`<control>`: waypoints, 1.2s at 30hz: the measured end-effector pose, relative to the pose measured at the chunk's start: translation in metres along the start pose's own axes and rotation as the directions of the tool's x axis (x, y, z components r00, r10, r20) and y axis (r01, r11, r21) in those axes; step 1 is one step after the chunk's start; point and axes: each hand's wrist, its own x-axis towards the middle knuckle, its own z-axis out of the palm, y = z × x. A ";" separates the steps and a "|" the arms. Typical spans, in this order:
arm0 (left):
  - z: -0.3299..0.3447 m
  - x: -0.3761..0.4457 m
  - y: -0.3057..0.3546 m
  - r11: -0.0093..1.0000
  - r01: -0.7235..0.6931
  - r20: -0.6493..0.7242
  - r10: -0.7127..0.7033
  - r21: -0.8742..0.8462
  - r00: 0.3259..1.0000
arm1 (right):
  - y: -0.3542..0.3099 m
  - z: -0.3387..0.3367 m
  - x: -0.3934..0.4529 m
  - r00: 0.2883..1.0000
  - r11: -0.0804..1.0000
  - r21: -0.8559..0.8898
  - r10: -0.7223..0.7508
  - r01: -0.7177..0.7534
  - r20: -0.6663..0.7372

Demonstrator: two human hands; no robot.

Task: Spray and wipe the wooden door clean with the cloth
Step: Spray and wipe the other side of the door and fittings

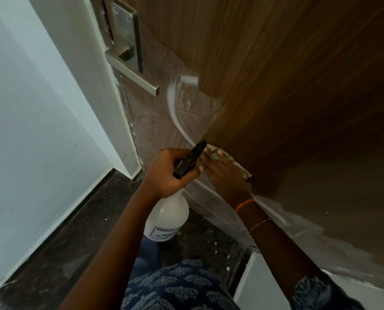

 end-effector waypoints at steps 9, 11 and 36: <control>-0.021 0.008 -0.007 0.996 0.022 -0.012 -0.023 -0.085 1.000 | 0.066 -0.074 0.048 0.912 0.941 0.205 0.318 -0.270 -0.258; -0.024 0.010 -0.007 0.995 0.016 -0.011 -0.017 -0.095 1.000 | 0.084 -0.094 0.067 0.821 0.904 0.192 0.427 -0.382 -0.378; -0.059 0.030 -0.044 0.999 0.050 -0.062 -0.048 0.023 0.997 | 0.066 -0.098 0.138 0.668 0.823 0.346 0.568 -0.451 -0.480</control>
